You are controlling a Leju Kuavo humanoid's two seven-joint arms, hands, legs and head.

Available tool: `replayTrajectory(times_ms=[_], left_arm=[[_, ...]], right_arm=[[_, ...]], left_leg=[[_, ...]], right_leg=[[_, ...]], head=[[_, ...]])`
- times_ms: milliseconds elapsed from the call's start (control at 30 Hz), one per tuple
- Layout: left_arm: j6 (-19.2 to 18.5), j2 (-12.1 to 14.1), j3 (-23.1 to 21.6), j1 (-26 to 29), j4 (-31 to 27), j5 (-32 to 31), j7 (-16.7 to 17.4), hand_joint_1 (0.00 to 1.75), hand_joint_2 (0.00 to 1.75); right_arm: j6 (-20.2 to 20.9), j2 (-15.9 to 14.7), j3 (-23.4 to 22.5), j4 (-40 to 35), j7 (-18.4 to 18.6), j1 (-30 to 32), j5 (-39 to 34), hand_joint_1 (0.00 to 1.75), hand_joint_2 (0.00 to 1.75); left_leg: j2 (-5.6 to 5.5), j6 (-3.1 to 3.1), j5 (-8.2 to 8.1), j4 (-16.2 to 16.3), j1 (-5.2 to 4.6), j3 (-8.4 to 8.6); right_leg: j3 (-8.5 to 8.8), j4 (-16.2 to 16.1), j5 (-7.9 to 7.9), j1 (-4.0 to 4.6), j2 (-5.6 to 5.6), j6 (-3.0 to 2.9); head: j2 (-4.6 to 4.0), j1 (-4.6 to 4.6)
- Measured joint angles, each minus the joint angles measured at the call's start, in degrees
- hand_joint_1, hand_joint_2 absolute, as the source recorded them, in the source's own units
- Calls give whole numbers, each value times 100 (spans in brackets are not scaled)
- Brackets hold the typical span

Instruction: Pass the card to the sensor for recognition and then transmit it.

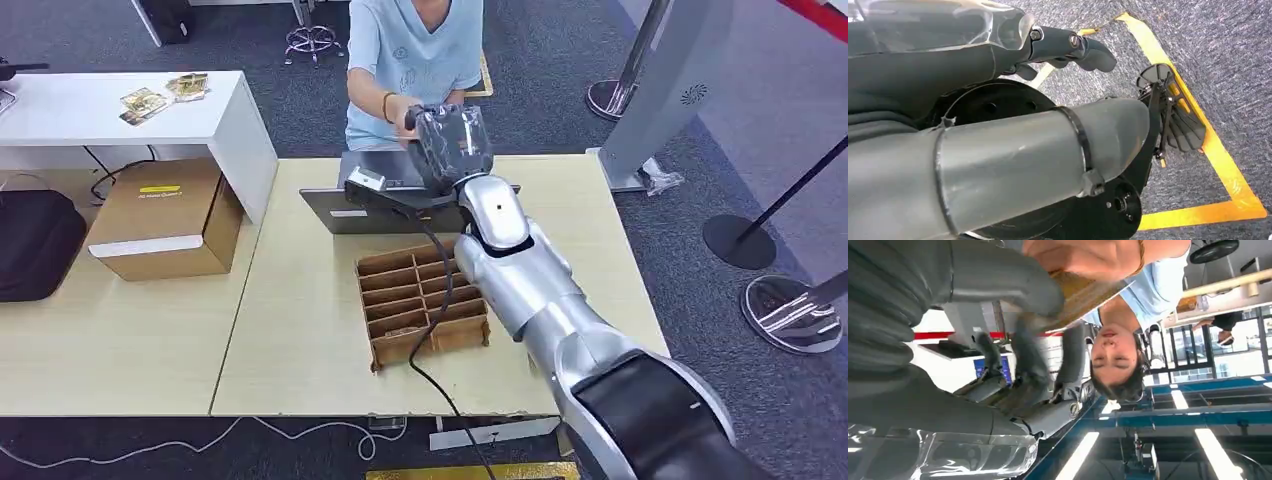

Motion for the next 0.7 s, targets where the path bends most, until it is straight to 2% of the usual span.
replayTrajectory(times_ms=[700], left_arm=[[-2,0,0,0,0,28,0,0,0]], right_arm=[[-168,2,-190,39,-48,-19,-67,0,175]], left_leg=[[0,0,0,0,0,0]], right_leg=[[0,0,0,0,0,0]], head=[[0,2]])
